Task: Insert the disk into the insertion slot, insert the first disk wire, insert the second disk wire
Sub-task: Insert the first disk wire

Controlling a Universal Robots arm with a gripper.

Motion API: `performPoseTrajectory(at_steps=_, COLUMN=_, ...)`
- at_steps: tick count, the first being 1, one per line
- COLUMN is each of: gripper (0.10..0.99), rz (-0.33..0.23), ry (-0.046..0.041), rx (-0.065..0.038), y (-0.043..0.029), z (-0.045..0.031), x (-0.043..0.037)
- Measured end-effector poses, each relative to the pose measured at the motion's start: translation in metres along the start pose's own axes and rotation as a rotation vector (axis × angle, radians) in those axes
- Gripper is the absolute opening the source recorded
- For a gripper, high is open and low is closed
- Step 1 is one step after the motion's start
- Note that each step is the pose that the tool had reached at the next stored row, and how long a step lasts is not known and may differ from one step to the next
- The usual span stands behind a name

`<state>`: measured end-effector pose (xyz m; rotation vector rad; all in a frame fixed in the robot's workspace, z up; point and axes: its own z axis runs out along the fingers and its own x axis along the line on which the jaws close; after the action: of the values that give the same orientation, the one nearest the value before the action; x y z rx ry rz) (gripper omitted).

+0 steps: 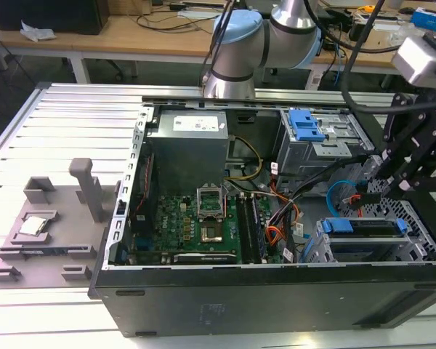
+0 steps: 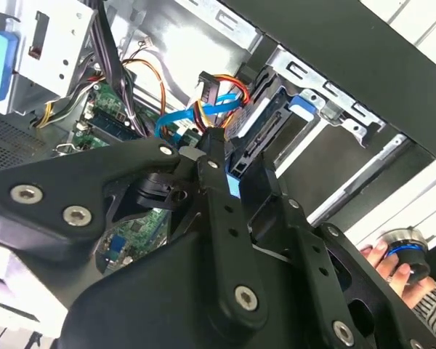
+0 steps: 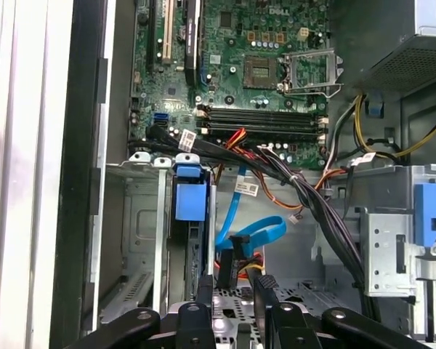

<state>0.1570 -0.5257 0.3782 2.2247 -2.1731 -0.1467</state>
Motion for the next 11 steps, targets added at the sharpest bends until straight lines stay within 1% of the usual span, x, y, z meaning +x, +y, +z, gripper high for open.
performPoseTrajectory(at_steps=2, gripper=0.361, rz=0.007, ry=-0.0002, rx=0.0, y=0.0011, z=0.007, x=0.0003)
performPoseTrajectory(at_steps=6, gripper=0.361, rz=0.013, ry=-0.0005, rx=0.001, y=0.0037, z=0.0151, x=0.0005)
performPoseTrajectory(at_steps=7, gripper=0.361, rz=0.014, ry=0.0018, rx=0.001, y=0.0043, z=0.0169, x=0.0005)
performPoseTrajectory(at_steps=8, gripper=0.361, rz=0.014, ry=0.0074, rx=0.001, y=0.0041, z=0.0194, x=0.0007)
performPoseTrajectory(at_steps=9, gripper=0.361, rz=0.015, ry=0.0102, rx=0.001, y=0.004, z=0.0206, x=0.0007)
performPoseTrajectory(at_steps=11, gripper=0.361, rz=0.015, ry=0.0151, rx=0.0, y=0.004, z=0.0208, x=0.0008)
